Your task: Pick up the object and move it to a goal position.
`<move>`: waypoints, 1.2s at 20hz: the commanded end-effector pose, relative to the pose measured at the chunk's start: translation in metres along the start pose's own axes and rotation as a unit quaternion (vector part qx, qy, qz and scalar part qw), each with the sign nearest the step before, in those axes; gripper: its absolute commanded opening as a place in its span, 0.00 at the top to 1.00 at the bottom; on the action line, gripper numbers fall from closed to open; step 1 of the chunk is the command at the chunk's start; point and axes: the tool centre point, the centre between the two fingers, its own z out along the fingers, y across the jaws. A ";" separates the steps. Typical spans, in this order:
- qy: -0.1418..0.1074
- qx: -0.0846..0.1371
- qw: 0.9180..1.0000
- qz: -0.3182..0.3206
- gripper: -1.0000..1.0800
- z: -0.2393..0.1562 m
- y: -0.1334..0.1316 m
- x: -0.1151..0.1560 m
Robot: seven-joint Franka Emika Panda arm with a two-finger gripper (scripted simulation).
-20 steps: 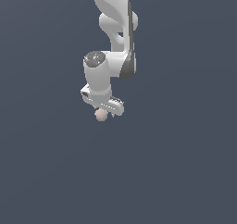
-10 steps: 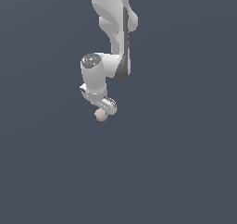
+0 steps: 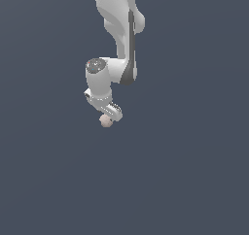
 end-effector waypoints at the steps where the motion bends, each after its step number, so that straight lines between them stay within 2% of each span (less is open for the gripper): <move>1: 0.000 0.000 1.000 0.001 0.04 0.009 0.001 -0.001; 7: 0.000 0.000 1.000 0.002 0.04 0.036 0.001 -0.001; 12: 0.000 0.000 1.000 0.003 0.04 0.043 0.001 -0.001; 13: 0.000 0.000 1.000 0.003 1.00 0.043 0.001 -0.001; 24: 0.000 0.000 1.000 0.002 1.00 0.042 0.000 -0.001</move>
